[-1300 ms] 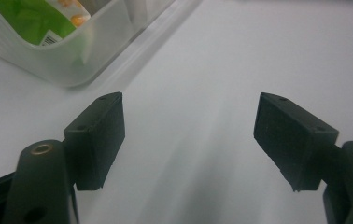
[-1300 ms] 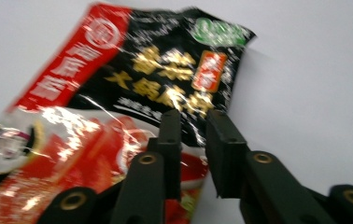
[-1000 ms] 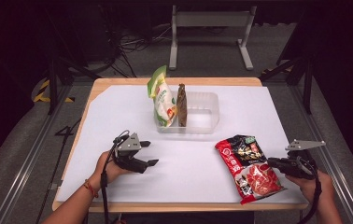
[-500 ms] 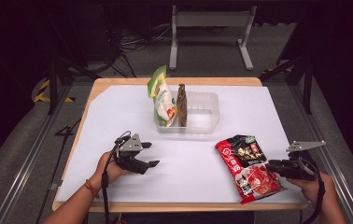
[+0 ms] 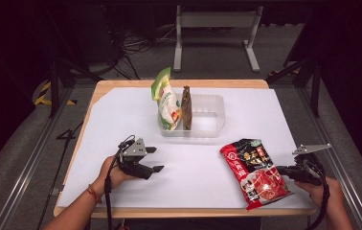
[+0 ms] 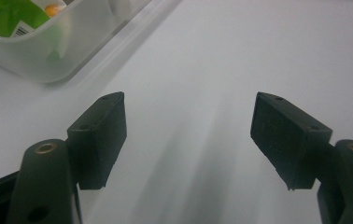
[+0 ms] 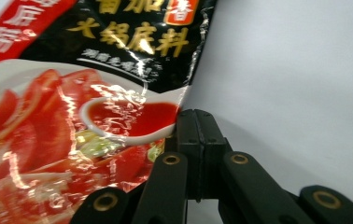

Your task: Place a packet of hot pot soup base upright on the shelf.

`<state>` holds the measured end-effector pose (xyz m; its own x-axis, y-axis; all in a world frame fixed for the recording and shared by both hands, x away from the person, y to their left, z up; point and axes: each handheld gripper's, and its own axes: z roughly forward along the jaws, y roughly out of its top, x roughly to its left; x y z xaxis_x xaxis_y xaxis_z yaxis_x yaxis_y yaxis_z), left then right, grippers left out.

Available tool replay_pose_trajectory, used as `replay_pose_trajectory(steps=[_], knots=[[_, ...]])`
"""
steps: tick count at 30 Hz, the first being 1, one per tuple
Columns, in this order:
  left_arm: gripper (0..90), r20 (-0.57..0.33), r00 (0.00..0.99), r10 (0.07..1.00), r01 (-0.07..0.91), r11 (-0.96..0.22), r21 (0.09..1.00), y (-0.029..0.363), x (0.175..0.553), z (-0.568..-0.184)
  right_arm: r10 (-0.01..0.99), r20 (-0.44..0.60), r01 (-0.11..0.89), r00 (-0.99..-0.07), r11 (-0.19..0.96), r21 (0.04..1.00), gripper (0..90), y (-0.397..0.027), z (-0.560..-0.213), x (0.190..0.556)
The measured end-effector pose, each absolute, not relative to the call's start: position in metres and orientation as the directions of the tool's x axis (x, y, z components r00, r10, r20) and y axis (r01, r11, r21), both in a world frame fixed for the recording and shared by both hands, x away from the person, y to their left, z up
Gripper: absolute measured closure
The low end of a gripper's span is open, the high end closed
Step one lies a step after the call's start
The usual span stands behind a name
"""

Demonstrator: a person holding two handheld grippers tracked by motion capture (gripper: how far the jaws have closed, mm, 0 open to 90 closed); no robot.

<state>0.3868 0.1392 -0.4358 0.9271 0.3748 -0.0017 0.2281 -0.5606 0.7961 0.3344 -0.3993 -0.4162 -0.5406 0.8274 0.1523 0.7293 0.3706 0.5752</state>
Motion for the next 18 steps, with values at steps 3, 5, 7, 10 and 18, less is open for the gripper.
replay_pose_trajectory(steps=[3,5,7,10,18], knots=[[27.5,-0.006,0.928,0.372,0.231,-0.564,0.793,0.138,0.387,-0.436,0.816,0.185,0.733,-0.547,0.361,0.577,90.0,-0.397,-0.417,0.335],[27.5,-0.001,0.930,0.368,0.226,-0.567,0.792,0.137,0.386,-0.436,0.802,0.200,0.729,-0.563,0.368,0.577,90.0,-0.390,-0.418,0.335],[27.5,-0.013,0.931,0.364,0.231,-0.564,0.793,0.135,0.385,-0.436,0.785,0.198,0.717,-0.588,0.391,0.577,90.0,-0.382,-0.417,0.334],[27.8,-0.037,0.931,0.362,0.248,-0.556,0.793,0.130,0.384,-0.437,0.756,0.199,0.699,-0.623,0.425,0.575,90.0,-0.363,-0.420,0.335],[27.3,-0.143,0.956,0.257,0.268,-0.556,0.787,0.089,0.370,-0.440,0.760,0.159,0.684,-0.630,0.445,0.578,90.0,-0.341,-0.420,0.335]])
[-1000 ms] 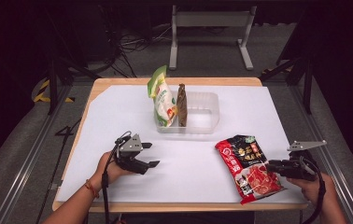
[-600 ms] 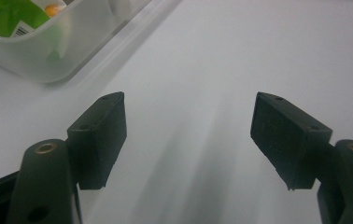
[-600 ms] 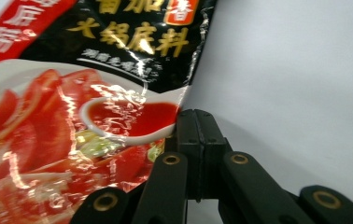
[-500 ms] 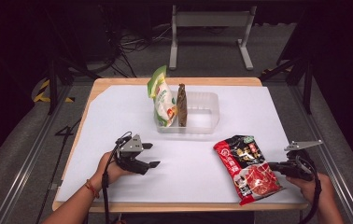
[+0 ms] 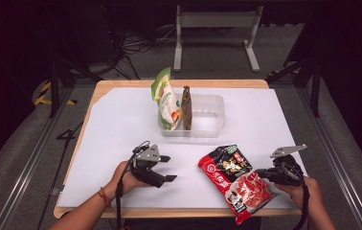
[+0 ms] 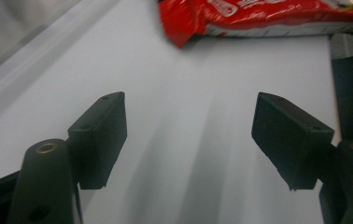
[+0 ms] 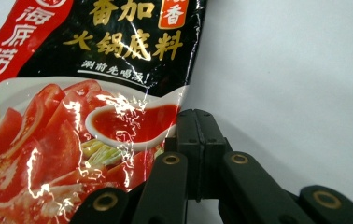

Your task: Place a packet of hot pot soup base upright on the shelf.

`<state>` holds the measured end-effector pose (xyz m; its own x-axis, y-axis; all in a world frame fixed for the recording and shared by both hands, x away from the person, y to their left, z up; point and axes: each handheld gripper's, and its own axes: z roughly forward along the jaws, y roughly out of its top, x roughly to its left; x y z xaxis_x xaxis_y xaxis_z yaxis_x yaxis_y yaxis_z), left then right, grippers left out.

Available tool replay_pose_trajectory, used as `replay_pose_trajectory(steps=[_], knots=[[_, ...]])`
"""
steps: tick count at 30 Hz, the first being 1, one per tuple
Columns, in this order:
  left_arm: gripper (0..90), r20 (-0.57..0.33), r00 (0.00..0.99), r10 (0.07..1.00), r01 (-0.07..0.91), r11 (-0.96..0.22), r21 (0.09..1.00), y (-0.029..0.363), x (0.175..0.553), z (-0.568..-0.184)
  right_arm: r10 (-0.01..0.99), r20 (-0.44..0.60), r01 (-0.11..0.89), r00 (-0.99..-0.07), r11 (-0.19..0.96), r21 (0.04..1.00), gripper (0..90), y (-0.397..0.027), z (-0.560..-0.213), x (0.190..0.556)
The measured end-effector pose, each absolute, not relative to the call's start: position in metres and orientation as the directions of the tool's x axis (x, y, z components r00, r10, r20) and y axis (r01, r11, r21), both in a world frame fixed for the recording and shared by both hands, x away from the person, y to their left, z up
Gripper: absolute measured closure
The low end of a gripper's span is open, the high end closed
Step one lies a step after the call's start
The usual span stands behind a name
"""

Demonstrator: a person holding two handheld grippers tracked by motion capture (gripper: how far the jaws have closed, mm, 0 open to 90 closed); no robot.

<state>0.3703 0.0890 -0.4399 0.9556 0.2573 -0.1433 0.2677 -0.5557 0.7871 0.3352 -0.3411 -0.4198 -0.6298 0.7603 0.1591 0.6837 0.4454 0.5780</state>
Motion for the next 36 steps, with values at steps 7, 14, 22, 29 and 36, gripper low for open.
replay_pose_trajectory(steps=[7,14,22,29,36], knots=[[25.5,-0.231,0.953,0.198,0.303,-0.542,0.784,0.048,0.373,-0.445,0.762,0.159,0.682,-0.628,0.439,0.585,90.0,-0.339,-0.421,0.336],[23.5,-0.328,0.924,0.197,0.383,-0.502,0.775,0.026,0.383,-0.448,0.756,0.167,0.677,-0.633,0.435,0.594,90.0,-0.339,-0.422,0.337],[19.0,-0.355,0.898,0.261,0.440,-0.496,0.748,0.014,0.392,-0.454,0.754,0.169,0.674,-0.635,0.434,0.597,90.0,-0.339,-0.423,0.337],[20.2,-0.339,0.897,0.283,0.441,-0.533,0.722,0.003,0.393,-0.453,0.757,0.173,0.678,-0.630,0.429,0.597,90.0,-0.339,-0.423,0.338],[66.9,-0.297,0.920,0.254,0.389,-0.523,0.758,0.008,0.389,-0.446,0.755,0.188,0.681,-0.627,0.415,0.603,90.0,-0.340,-0.423,0.339]])
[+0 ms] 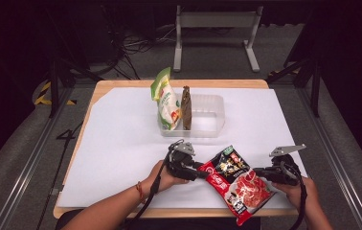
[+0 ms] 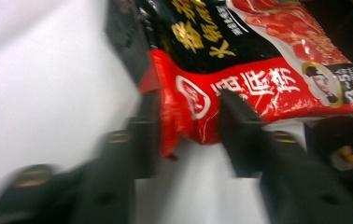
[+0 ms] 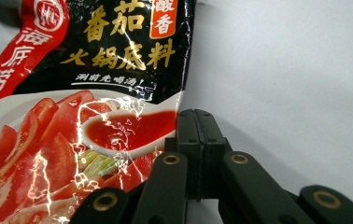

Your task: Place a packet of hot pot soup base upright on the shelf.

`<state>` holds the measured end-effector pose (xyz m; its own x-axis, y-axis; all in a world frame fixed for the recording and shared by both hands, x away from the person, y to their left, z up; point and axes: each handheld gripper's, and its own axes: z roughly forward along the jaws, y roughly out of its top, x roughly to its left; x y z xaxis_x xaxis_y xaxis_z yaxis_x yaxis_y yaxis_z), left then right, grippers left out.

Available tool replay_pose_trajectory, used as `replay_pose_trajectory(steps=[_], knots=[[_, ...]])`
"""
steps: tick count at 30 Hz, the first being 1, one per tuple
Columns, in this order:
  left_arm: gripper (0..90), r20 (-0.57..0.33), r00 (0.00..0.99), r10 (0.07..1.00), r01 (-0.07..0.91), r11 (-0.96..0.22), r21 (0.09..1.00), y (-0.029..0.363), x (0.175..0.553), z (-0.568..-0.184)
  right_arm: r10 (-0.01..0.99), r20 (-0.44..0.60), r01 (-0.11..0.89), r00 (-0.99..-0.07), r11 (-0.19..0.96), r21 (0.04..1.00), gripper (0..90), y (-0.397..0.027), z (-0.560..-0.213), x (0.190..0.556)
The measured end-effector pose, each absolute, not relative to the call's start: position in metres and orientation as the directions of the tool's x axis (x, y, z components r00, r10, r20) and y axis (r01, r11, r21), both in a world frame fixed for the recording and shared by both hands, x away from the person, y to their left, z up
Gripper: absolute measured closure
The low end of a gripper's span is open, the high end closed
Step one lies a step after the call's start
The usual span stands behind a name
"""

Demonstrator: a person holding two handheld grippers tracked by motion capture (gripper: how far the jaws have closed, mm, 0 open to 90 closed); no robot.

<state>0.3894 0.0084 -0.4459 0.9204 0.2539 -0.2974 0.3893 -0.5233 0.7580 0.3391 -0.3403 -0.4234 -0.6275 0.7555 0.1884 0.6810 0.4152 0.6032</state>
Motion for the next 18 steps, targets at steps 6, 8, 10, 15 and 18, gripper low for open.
replay_pose_trajectory(steps=[6,8,10,15,18], knots=[[82.8,-0.194,0.950,0.244,0.301,-0.561,0.771,0.006,0.385,-0.442,0.750,0.196,0.679,-0.631,0.412,0.607,90.0,-0.339,-0.423,0.339],[84.1,-0.157,0.958,0.239,0.269,-0.569,0.777,0.006,0.385,-0.441,0.745,0.203,0.678,-0.636,0.413,0.608,90.0,-0.338,-0.424,0.339],[84.6,-0.158,0.955,0.249,0.276,-0.566,0.777,0.009,0.389,-0.441,0.736,0.213,0.678,-0.642,0.416,0.606,90.0,-0.336,-0.424,0.339],[86.4,-0.115,0.951,0.287,0.264,-0.562,0.784,0.015,0.402,-0.438,0.699,0.214,0.656,-0.682,0.455,0.602,90.0,-0.321,-0.424,0.337],[86.7,-0.088,0.948,0.306,0.256,-0.566,0.784,0.017,0.412,-0.437,0.681,0.208,0.643,-0.702,0.480,0.597,90.0,-0.311,-0.425,0.337]])
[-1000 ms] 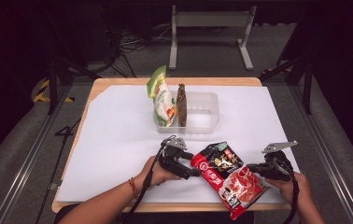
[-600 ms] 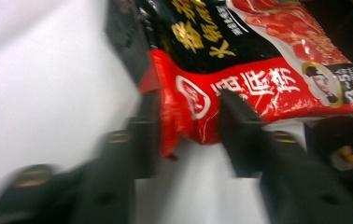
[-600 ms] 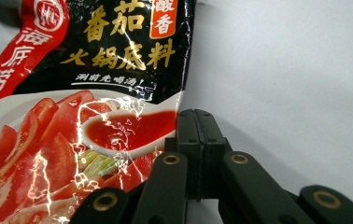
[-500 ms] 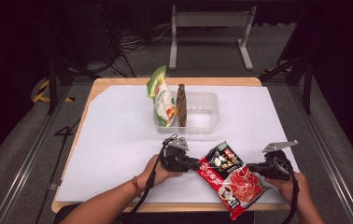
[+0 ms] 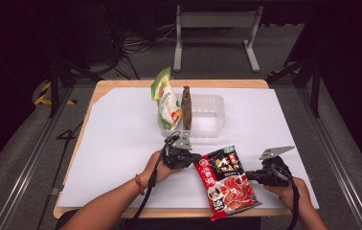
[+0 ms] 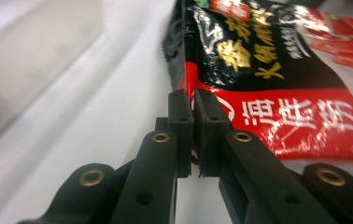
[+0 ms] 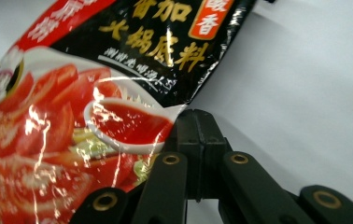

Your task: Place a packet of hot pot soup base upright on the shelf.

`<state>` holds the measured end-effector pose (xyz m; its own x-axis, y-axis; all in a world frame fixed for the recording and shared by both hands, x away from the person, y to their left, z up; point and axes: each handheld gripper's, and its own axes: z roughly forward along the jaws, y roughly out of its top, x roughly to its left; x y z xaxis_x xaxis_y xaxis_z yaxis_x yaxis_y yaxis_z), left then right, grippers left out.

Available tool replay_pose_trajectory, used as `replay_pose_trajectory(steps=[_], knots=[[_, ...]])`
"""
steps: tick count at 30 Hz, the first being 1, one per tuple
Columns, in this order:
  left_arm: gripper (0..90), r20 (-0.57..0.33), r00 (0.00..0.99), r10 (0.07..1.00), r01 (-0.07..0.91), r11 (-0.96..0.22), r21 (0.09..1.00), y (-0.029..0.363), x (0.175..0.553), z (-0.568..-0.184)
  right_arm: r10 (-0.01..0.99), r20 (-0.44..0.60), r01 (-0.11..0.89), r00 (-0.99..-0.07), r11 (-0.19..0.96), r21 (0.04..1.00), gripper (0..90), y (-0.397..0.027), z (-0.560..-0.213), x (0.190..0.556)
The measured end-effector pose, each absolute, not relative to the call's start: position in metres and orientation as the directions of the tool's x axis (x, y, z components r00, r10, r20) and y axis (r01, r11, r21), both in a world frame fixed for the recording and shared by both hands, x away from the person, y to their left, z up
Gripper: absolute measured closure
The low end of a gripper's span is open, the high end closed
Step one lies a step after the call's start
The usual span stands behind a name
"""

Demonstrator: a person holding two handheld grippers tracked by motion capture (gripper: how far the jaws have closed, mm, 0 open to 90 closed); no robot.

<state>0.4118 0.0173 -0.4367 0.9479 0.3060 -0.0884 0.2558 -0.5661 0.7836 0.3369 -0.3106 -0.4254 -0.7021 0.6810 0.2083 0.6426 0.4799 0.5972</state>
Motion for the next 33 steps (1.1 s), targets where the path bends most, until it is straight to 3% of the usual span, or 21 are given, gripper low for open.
replay_pose_trajectory(steps=[12,14,16,17,19,22,28,33], knots=[[81.8,-0.053,0.940,0.336,0.233,-0.524,0.819,0.024,0.430,-0.436,0.630,0.207,0.609,-0.748,0.530,0.590,89.0,-0.286,-0.432,0.335],[73.3,-0.055,0.942,0.330,0.227,-0.510,0.830,0.030,0.428,-0.432,0.630,0.205,0.606,-0.749,0.525,0.598,80.3,-0.288,-0.431,0.335],[52.4,-0.049,0.949,0.310,0.211,-0.515,0.831,0.036,0.425,-0.428,0.639,0.197,0.606,-0.744,0.520,0.602,77.1,-0.290,-0.430,0.335],[52.4,-0.037,0.954,0.297,0.195,-0.523,0.830,0.040,0.422,-0.424,0.642,0.196,0.605,-0.741,0.513,0.609,71.7,-0.294,-0.430,0.336],[38.2,0.012,0.955,0.296,0.158,-0.543,0.825,0.051,0.412,-0.418,0.652,0.184,0.600,-0.736,0.502,0.623,60.1,-0.297,-0.430,0.338],[26.8,0.051,0.953,0.300,0.134,-0.565,0.814,0.066,0.400,-0.415,0.665,0.201,0.612,-0.720,0.471,0.635,51.6,-0.305,-0.429,0.344],[22.6,0.039,0.938,0.346,0.167,-0.545,0.822,0.109,0.387,-0.420,0.683,0.195,0.582,-0.704,0.398,0.709,34.8,-0.309,-0.415,0.350],[22.1,0.043,0.926,0.376,0.188,-0.555,0.810,0.141,0.380,-0.427,0.657,0.171,0.549,-0.735,0.428,0.718,33.4,-0.298,-0.410,0.363]])
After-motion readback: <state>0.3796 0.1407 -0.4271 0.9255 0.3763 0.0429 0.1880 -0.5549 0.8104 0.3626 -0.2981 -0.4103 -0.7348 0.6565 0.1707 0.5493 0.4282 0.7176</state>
